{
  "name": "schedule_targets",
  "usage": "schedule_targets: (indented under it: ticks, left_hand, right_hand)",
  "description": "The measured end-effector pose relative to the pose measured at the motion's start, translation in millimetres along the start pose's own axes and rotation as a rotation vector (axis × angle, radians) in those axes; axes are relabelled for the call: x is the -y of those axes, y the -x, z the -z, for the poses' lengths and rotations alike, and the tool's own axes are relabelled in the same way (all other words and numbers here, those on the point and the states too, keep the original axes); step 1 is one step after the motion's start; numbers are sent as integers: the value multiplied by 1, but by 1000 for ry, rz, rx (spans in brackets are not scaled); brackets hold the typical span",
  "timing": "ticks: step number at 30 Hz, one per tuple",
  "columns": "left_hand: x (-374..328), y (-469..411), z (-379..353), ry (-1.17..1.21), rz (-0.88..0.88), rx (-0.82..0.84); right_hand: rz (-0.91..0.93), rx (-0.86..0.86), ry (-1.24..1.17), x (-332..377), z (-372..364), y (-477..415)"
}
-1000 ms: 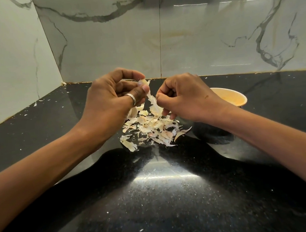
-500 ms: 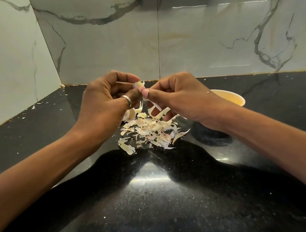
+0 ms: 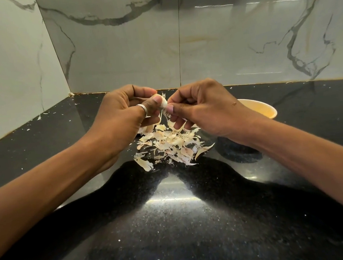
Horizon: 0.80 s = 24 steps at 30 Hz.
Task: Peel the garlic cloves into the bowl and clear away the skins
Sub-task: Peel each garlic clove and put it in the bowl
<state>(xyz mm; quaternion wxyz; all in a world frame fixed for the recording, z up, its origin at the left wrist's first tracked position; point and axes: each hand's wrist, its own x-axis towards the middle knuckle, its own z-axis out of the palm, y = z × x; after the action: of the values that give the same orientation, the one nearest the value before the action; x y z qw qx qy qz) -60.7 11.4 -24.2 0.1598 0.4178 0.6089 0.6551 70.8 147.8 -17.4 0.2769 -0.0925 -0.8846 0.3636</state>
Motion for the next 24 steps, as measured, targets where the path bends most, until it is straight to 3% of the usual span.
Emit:
schedule_targets:
  ticks: [11,16,24]
  left_hand:
    - [-1,1,-3,102,26,16]
    - [-4,-1,-2,130,32,-3]
    - [0,1,-4,122,54,39]
  right_hand:
    - [-21,-44,1,6,1,2]
    - [16,-172,-27,3,4,2]
    - [-16,-127,24,2,4,1]
